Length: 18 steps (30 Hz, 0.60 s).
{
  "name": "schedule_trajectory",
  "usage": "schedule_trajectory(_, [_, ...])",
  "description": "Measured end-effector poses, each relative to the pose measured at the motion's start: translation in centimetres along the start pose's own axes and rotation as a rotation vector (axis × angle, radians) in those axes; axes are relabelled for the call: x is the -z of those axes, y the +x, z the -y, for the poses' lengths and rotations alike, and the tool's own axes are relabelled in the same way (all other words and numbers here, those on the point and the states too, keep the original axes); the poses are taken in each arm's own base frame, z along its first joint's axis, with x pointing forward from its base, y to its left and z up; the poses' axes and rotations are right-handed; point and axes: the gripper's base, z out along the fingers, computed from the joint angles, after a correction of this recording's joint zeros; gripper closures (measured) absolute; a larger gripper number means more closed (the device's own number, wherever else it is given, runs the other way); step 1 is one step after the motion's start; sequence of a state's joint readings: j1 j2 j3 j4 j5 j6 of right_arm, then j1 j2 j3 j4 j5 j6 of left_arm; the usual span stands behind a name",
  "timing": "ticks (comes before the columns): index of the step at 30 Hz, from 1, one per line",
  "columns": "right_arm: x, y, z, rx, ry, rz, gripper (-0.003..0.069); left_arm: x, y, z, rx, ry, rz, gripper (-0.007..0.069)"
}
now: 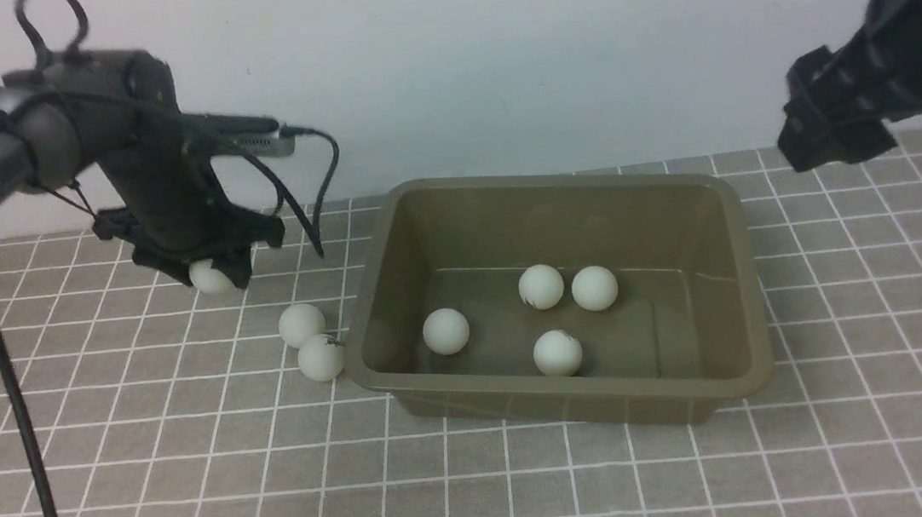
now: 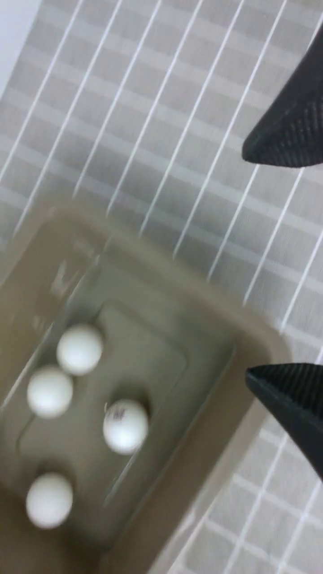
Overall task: Put the table tennis balls into the box on the grey coffee tablecloth.
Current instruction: 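Drop the ball into the bin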
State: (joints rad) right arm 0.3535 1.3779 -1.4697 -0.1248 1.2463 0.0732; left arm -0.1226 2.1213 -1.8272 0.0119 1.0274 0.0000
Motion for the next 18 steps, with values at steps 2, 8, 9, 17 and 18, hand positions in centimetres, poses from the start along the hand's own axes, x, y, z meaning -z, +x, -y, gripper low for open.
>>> schedule_trajectory(2, [1.2, 0.4, 0.6, -0.011, 0.050, 0.029, 0.0146, 3.0, -0.4, 1.0, -0.006, 0.062, 0.051, 0.0279])
schedule_trajectory(8, [2.5, 2.8, 2.3, -0.095, 0.134, 0.034, 0.0193, 6.9, -0.1, 7.9, -0.200, 0.328, 0.133, 0.0279])
schedule_trajectory(9, [2.4, 2.9, 2.3, -0.097, 0.135, 0.030, 0.0195, 6.8, -0.1, 8.4, -0.219, 0.337, 0.131, 0.0279])
schedule_trajectory(17, [1.0, 6.7, 1.9, -0.124, 0.104, -0.069, 0.0298, 1.9, 1.5, 14.3, -0.371, 0.385, 0.012, 0.0207])
schedule_trajectory(18, [1.0, 6.9, 1.9, -0.129, 0.103, -0.071, 0.0310, 1.8, 1.5, 14.4, -0.370, 0.377, 0.006, 0.0139])
